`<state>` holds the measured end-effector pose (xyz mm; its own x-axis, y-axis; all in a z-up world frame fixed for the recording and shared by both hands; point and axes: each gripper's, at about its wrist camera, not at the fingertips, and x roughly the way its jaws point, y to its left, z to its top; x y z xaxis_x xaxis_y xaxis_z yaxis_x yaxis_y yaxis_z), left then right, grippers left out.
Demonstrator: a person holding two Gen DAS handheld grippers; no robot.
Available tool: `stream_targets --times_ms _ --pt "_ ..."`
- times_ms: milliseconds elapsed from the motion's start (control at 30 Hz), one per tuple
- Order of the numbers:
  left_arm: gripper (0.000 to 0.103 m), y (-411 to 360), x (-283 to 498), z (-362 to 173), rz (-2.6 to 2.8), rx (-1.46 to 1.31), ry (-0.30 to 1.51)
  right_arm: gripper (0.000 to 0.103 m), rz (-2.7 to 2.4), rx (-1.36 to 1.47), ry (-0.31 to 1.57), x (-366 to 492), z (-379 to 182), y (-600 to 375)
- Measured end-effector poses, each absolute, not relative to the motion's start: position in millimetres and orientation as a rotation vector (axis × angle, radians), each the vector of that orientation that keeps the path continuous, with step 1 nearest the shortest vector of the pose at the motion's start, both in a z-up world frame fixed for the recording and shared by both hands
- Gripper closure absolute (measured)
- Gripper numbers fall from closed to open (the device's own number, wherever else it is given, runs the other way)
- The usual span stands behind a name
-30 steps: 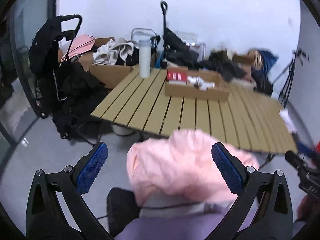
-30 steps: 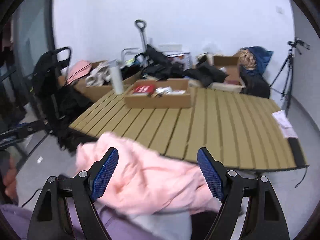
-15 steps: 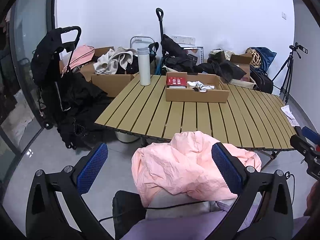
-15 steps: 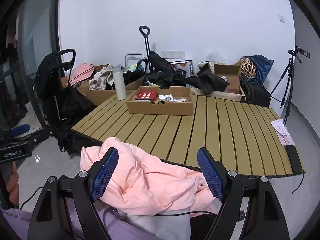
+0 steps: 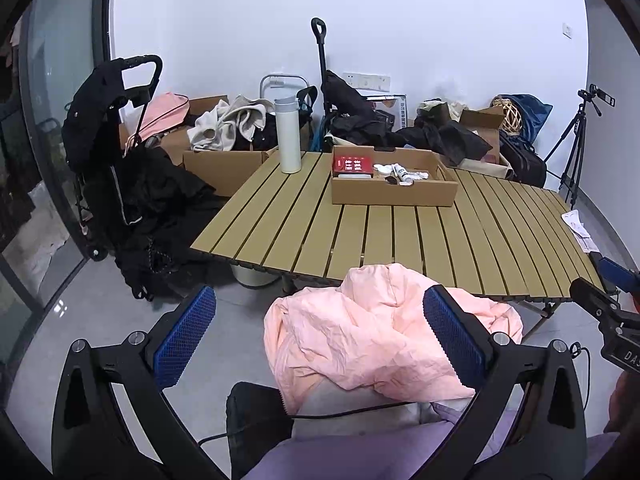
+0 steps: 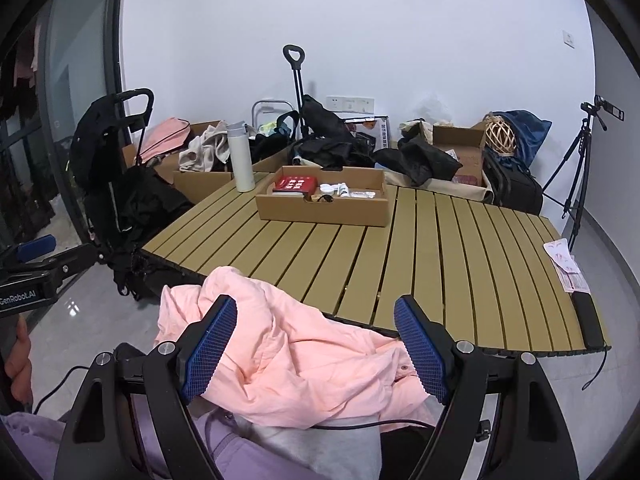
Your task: Organize objects
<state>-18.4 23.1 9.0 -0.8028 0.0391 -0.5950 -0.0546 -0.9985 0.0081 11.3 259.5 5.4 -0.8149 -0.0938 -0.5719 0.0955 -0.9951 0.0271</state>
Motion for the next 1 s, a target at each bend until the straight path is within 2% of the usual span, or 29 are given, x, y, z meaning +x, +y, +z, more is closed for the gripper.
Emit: stream_targets --times_ms 1000 --pt "0.000 13.6 -21.0 12.0 2.932 -0.974 0.049 0.019 -2.899 0.943 -0.021 8.4 3.9 260.7"
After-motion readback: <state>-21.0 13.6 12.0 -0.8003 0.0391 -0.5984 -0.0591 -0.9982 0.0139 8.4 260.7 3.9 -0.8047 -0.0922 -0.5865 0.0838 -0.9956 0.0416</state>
